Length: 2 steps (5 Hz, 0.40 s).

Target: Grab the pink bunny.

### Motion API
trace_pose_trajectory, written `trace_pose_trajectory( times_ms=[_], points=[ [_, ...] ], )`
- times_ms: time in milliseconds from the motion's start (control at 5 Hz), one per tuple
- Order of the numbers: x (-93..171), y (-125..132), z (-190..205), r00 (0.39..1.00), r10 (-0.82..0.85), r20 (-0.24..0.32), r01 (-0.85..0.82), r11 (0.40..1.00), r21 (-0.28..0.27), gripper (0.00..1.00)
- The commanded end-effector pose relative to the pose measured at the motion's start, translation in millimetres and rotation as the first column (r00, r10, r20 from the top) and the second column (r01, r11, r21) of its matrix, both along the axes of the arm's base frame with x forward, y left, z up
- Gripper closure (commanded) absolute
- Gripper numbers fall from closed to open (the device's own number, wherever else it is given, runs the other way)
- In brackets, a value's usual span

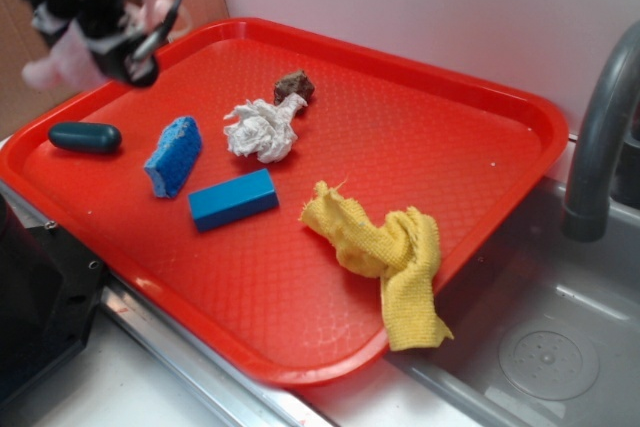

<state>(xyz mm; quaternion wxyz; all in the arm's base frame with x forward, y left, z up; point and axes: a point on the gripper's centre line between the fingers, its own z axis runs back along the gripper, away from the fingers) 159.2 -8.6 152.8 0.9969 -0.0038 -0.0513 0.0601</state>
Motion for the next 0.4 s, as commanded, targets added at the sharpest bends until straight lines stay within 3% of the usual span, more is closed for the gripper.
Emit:
trace_pose_trajectory(
  times_ms=[0,200],
  points=[
    [10,-4,109,0.986,0.137,0.100,-0.130,0.989,-0.071,1.00],
    [13,3,121,0.975,0.210,0.074,-0.204,0.975,-0.088,1.00]
  ],
)
